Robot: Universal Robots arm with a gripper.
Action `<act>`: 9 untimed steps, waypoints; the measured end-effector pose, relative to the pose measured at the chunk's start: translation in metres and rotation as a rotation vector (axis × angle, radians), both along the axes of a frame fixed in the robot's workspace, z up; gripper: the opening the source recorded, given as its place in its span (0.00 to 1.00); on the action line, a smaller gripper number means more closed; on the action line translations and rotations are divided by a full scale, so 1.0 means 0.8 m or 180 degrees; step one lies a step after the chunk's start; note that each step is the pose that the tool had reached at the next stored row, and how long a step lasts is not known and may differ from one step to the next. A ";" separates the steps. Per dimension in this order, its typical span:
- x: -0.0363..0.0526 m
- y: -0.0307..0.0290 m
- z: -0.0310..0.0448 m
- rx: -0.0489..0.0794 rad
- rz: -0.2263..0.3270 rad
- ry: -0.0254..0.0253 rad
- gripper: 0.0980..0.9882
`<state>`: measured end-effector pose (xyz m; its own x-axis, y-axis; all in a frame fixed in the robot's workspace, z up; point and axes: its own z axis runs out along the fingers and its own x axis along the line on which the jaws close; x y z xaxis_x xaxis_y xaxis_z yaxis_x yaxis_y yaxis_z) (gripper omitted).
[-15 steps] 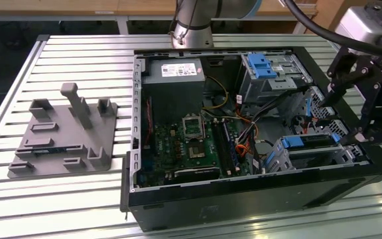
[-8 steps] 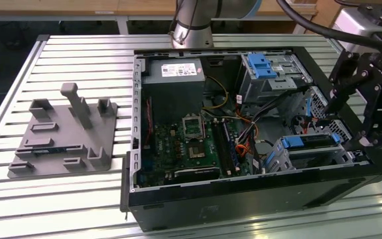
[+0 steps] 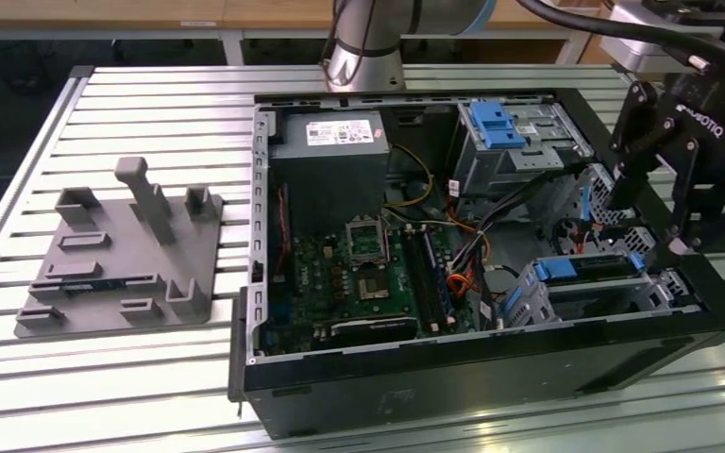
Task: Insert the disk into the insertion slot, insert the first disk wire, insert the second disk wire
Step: 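Insert the first disk wire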
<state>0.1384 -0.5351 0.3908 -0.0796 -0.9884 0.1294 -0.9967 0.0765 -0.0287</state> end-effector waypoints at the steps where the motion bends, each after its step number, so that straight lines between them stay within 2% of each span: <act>1: 0.002 0.0041 -0.0015 -0.0001 0.0000 0.0000 0.70; 2: 0.003 0.0074 -0.0026 -0.0002 0.0000 0.0001 0.62; 3: 0.006 0.0099 -0.0037 -0.0002 0.0000 0.0002 0.62; 4: 0.009 0.0114 -0.0046 -0.0002 0.0000 0.0004 0.55; 9: 0.033 0.0167 -0.0088 -0.0002 0.0000 0.0029 0.55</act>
